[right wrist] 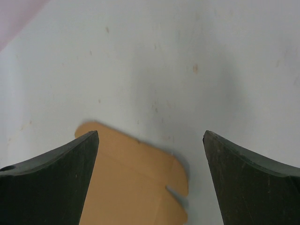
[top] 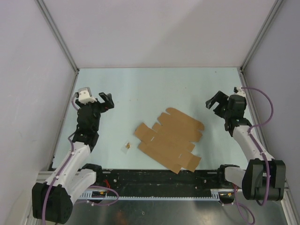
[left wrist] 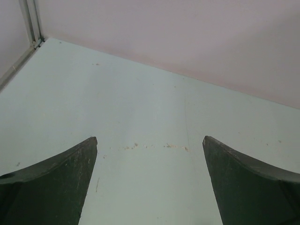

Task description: Fold the paper box

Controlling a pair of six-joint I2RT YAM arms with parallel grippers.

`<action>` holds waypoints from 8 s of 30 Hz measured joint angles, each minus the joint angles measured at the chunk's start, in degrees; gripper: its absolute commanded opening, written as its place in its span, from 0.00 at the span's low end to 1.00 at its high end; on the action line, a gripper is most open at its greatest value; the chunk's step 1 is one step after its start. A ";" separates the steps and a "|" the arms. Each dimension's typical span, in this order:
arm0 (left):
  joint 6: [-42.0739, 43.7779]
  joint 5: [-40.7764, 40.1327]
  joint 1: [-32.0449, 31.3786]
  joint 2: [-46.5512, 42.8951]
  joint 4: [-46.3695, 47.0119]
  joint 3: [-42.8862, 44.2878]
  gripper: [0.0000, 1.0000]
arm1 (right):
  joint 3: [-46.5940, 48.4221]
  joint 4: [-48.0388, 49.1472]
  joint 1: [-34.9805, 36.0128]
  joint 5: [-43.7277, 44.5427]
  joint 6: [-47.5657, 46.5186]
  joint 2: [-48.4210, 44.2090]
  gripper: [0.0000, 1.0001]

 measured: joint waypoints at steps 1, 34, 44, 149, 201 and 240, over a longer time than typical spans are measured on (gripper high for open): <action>-0.50 0.11 0.00 0.04 -1.27 0.50 1.00 | 0.09 -1.42 -0.44 -1.31 1.11 0.44 0.97; -8.13 11.08 -0.04 0.09 -14.34 3.23 1.00 | -21.73 -5.40 -0.90 -20.59 20.57 -5.31 0.65; -8.17 12.09 -0.04 -1.60 -14.45 3.21 1.00 | -23.78 2.99 -0.87 -23.71 20.72 -1.81 0.57; -11.76 17.29 -17.77 1.57 -13.70 0.26 0.99 | 43.98 -5.35 -7.61 -37.13 -12.33 53.66 0.76; -11.87 18.56 -19.28 5.18 -15.28 1.77 0.97 | 48.65 -36.04 0.87 -56.94 -35.95 63.93 0.44; -12.07 4.81 -34.93 31.63 -24.59 6.14 0.66 | 36.09 -28.17 7.26 -43.63 -26.10 51.80 0.67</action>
